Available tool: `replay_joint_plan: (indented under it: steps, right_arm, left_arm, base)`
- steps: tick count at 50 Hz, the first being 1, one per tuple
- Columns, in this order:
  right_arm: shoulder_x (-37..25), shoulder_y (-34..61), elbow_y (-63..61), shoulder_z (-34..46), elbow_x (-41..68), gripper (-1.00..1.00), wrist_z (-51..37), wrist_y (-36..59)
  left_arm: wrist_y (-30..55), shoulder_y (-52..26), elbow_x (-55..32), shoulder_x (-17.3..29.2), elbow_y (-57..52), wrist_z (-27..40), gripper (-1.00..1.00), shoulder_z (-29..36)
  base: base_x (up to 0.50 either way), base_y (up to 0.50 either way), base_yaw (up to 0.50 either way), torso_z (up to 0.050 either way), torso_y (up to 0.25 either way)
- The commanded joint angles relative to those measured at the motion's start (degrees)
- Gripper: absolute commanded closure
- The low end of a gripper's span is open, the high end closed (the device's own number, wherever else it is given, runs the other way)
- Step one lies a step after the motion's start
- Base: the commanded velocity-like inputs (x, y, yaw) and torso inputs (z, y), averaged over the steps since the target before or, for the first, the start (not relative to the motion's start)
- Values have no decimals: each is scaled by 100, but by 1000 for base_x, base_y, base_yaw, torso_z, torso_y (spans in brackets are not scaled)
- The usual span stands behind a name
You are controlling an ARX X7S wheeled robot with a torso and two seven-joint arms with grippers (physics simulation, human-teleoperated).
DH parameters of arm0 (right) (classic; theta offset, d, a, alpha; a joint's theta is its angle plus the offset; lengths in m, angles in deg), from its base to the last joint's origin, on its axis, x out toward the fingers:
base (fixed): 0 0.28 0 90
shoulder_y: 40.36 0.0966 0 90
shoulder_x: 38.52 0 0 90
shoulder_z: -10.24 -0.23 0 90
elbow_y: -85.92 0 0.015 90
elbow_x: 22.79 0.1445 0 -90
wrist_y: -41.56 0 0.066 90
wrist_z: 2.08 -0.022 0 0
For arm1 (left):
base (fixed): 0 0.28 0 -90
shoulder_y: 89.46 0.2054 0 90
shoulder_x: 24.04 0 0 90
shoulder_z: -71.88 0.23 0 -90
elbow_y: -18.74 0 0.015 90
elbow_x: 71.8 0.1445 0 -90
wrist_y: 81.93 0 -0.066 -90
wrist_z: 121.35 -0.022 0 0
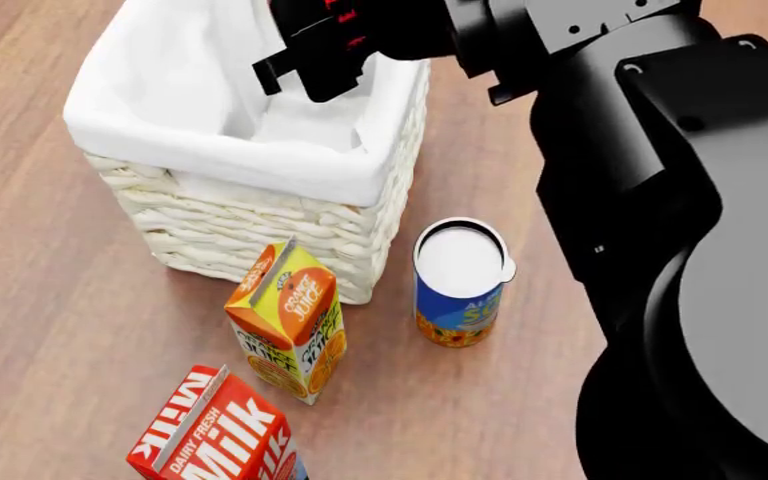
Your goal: Pick up the butter and put it in the basket.
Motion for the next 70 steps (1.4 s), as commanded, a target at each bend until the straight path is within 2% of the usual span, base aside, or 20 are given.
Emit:
replay_joint_plan:
  steps: [1,26,48,62,63,70]
  right_arm:
    - [0,77,-128,-225,-89,100,132,112]
    - [0,-40,-182,-193,-121,100,482,-208]
    - [0,-185,-137,-188,79,100,437,-366]
    - [0,-207,-33,-196,152,100,173,-540]
    - [0,-208,-19,-206,158,-100,146,-577]
    - [0,-187,-19,-198,76,-100,157,-973]
  left_arm:
    - [61,43,-45,6,-112,95,-100,-3]
    - [124,47,-209,69,-208,192,-100,-106]
    - [370,215,-479,175,-657,434,-100,-224]
    - [236,233,-450,156,-532,348,-100,-223]
    - [239,236,-468,161,-544,350,-100,-235]
    - [239,237,-488,171,-548,368,-100,-248]
  base:
    - [0,0,0,0,0]
    - [0,0,0,0,1]
    - [0,0,0,0,1]
    - [0,0,0,1,1]
    - [0,0,0,0,10]
    - [0,0,0,0,0]
